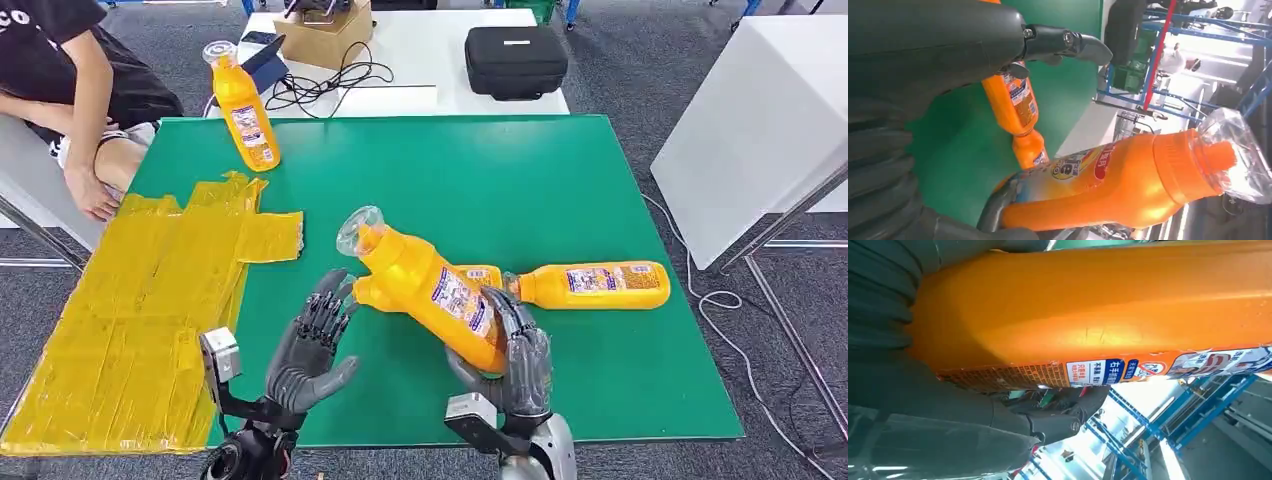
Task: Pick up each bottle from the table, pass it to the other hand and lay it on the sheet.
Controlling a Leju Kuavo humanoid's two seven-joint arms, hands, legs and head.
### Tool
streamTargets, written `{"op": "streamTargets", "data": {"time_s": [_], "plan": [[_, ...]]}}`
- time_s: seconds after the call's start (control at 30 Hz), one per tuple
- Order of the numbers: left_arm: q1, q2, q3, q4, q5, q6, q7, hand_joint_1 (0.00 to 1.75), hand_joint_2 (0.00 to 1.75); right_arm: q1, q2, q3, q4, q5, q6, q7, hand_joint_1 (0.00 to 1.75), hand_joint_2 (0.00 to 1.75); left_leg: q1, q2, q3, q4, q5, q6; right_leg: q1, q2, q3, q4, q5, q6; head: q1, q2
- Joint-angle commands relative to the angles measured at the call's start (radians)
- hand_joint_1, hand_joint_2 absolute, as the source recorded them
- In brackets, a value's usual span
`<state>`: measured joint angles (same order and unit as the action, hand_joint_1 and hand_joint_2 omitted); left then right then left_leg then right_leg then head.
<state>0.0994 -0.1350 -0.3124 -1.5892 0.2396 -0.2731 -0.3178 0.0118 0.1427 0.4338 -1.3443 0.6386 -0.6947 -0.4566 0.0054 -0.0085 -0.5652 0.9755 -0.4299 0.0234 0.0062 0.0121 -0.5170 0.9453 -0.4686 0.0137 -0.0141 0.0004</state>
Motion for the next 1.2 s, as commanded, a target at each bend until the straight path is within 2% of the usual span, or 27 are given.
{"op": "streamTargets", "data": {"time_s": [0.03,0.13,0.43,0.8,1.17,1.2], "plan": [[-0.054,0.044,-0.054,0.06,0.015,0.006,-0.006,0.0,1.75,-0.068,-0.008,0.138,0.125,0.013,0.0,0.028,1.75,1.75,0.0,0.001,0.004,-0.001,-0.001,-0.001,0.0,0.0,0.004,-0.002,0.0,0.001,0.0,0.0],[-0.059,0.047,-0.064,0.068,0.022,0.007,-0.007,0.0,1.75,-0.085,-0.008,0.205,0.165,0.037,-0.003,0.033,1.75,1.75,0.0,0.002,0.003,-0.001,0.0,-0.001,0.0,0.001,0.003,-0.002,0.0,0.001,0.0,0.0],[-0.059,0.047,-0.064,0.068,0.022,0.007,-0.007,0.0,1.75,-0.085,-0.008,0.205,0.165,0.037,-0.003,0.033,1.75,1.75,0.0,0.001,0.004,-0.002,-0.001,-0.001,0.0,0.0,0.004,-0.002,0.0,0.001,0.0,0.0],[-0.087,0.029,-0.048,0.104,0.035,0.005,-0.003,0.0,1.75,-0.139,-0.009,0.343,0.323,0.054,0.012,0.044,1.75,1.75,0.0,0.001,0.003,-0.002,0.0,-0.001,0.0,-0.001,0.003,-0.002,0.0,0.001,0.0,0.0],[-0.099,0.028,-0.035,0.131,0.061,-0.004,-0.011,0.0,1.75,-0.155,-0.012,0.376,0.342,0.02,0.024,0.054,1.75,1.75,0.0,0.0,0.002,-0.001,0.0,0.0,0.0,-0.001,0.002,-0.001,0.0,0.001,0.0,0.0],[-0.1,0.027,-0.033,0.133,0.067,-0.006,-0.016,0.09,1.75,-0.157,-0.013,0.377,0.344,0.015,0.024,0.055,1.75,1.75,0.0,0.0,0.003,-0.002,-0.001,-0.001,0.0,-0.002,0.004,-0.002,-0.001,0.001,0.0,0.0]]}}
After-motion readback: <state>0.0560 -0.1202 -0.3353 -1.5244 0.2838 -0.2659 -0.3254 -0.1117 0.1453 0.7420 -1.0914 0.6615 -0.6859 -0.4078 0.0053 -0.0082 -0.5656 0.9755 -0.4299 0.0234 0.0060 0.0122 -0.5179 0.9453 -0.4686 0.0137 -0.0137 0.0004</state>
